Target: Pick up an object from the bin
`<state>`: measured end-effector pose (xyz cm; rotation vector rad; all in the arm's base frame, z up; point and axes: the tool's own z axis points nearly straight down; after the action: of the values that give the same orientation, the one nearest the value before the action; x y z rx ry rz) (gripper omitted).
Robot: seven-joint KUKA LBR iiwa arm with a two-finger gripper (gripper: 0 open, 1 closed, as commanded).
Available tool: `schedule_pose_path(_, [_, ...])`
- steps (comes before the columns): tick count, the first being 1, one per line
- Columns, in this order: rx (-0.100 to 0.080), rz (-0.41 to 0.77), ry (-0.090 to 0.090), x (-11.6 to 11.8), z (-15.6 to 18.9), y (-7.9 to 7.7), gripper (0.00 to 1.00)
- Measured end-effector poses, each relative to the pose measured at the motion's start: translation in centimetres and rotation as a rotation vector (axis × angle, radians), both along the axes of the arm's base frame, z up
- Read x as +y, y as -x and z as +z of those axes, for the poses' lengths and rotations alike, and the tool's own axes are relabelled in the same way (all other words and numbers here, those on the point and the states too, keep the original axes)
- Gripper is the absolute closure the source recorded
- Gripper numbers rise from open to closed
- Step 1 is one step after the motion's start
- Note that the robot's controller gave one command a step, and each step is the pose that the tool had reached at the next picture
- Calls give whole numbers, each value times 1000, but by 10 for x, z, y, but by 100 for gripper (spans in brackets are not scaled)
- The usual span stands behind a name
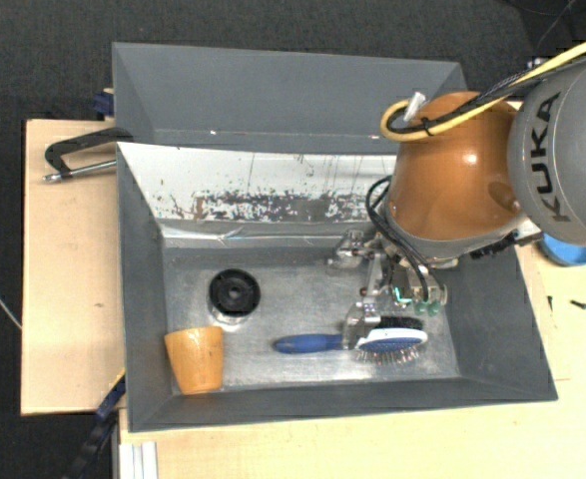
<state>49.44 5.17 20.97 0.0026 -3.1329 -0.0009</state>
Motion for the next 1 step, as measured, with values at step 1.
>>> schedule_pose_path(1, [-11, -181, -1, -5, -140, 2, 0])
